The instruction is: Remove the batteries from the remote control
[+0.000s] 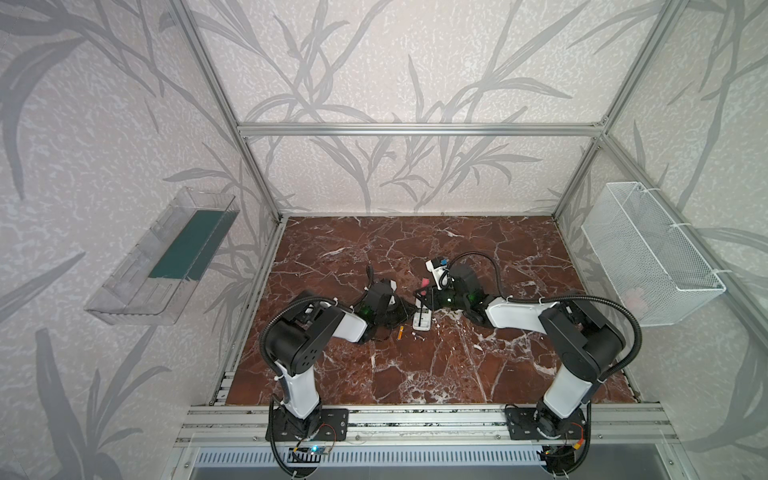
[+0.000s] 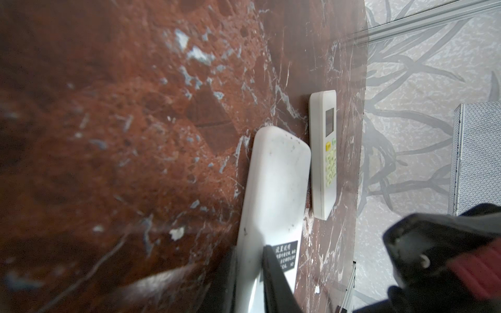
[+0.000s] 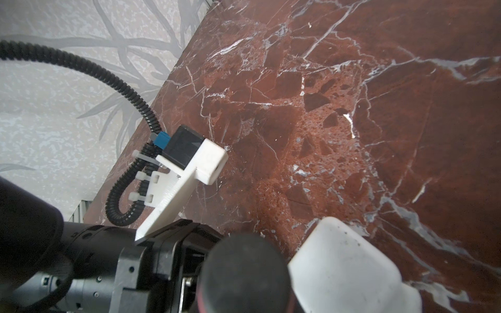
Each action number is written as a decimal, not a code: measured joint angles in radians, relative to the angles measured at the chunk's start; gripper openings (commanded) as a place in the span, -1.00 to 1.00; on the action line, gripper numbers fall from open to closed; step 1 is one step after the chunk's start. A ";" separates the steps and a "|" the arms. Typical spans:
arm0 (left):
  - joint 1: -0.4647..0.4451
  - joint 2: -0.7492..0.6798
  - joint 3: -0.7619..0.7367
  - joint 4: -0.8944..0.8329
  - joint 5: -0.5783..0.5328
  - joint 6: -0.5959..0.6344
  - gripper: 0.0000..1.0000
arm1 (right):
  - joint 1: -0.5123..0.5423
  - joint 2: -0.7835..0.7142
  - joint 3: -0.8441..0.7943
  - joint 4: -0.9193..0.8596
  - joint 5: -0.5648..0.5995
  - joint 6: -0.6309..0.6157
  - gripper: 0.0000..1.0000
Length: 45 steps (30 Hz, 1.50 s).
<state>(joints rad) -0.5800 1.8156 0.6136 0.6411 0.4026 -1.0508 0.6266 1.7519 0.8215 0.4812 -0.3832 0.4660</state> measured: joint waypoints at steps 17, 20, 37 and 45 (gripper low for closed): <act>-0.002 -0.041 0.059 -0.181 -0.011 0.072 -0.45 | -0.003 -0.220 0.050 -0.216 0.132 -0.110 -1.00; -0.005 -0.072 0.094 -0.306 -0.023 0.122 -0.37 | -0.016 -0.276 0.050 -0.269 0.171 -0.117 -1.00; -0.021 -0.212 0.415 -0.866 -0.211 0.459 0.14 | -0.217 -0.500 -0.036 -0.608 0.274 -0.079 -1.00; -0.158 -0.086 0.545 -1.009 -0.291 0.520 0.35 | -0.310 -0.501 -0.138 -0.694 0.245 -0.059 -1.00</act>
<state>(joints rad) -0.7376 1.7298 1.1584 -0.3676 0.1120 -0.5308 0.3168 1.2510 0.6830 -0.2123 -0.1379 0.4072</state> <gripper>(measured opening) 0.716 0.215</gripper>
